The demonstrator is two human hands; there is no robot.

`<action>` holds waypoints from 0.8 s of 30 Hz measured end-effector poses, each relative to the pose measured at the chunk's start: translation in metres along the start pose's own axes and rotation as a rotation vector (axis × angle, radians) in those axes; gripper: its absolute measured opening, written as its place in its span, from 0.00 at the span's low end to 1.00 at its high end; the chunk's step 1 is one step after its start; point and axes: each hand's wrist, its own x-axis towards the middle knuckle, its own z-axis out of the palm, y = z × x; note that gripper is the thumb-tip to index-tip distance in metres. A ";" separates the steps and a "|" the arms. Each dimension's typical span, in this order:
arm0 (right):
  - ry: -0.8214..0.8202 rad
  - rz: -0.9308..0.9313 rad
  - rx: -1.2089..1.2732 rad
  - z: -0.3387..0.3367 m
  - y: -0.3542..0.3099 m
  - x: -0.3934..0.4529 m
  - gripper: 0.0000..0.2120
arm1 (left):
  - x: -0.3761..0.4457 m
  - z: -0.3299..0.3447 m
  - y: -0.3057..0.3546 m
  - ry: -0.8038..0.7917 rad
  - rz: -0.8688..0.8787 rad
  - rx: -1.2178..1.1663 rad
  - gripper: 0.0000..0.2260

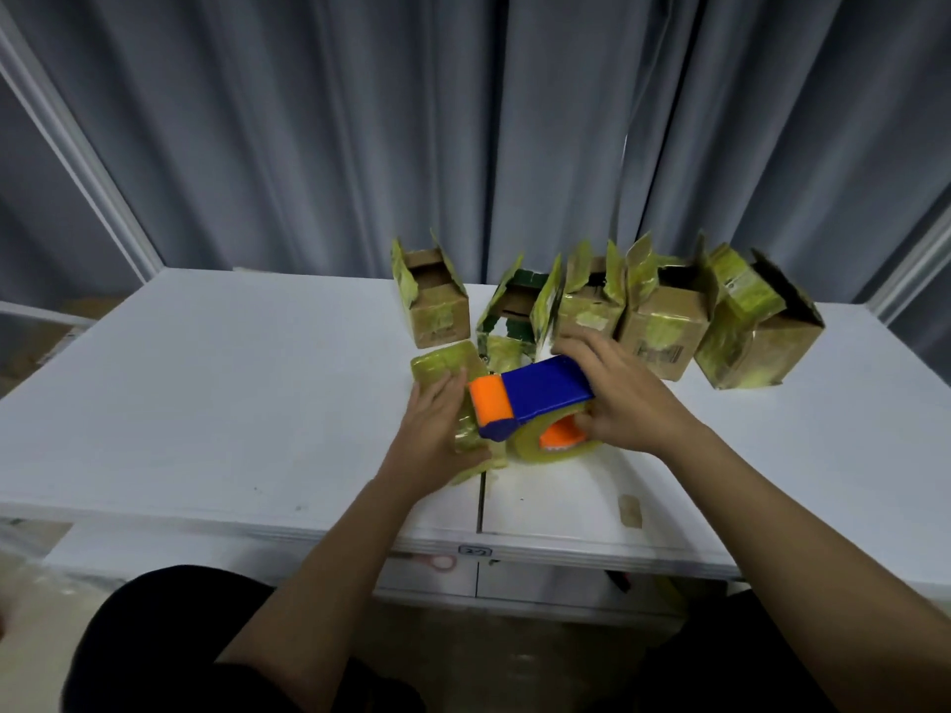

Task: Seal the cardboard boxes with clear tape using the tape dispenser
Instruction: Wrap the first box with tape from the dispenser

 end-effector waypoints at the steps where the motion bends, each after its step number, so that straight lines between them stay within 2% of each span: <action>1: 0.040 0.020 0.090 0.004 0.000 -0.007 0.33 | 0.001 -0.005 -0.006 -0.052 0.005 -0.039 0.44; 4: 0.147 0.117 0.350 0.026 -0.005 -0.028 0.27 | 0.004 -0.015 -0.027 -0.144 0.054 -0.083 0.44; 8: 0.238 0.249 0.533 0.048 -0.019 -0.037 0.28 | 0.004 -0.016 -0.036 -0.177 0.059 -0.100 0.43; 11: 0.222 0.271 0.608 0.046 -0.023 -0.038 0.30 | 0.005 -0.019 -0.035 -0.171 0.070 -0.097 0.43; 16: 0.081 0.301 0.869 0.032 -0.023 -0.037 0.27 | 0.006 -0.024 -0.032 -0.153 0.075 -0.052 0.42; 18: 0.020 0.279 0.843 0.028 -0.019 -0.037 0.28 | 0.006 -0.025 -0.030 -0.130 0.067 -0.034 0.42; 21: -0.088 0.228 0.624 0.024 -0.015 -0.037 0.32 | 0.006 -0.028 -0.031 -0.104 0.050 -0.036 0.40; 24: -0.125 0.211 0.494 0.022 -0.014 -0.034 0.33 | 0.007 -0.032 -0.028 -0.106 0.086 0.074 0.36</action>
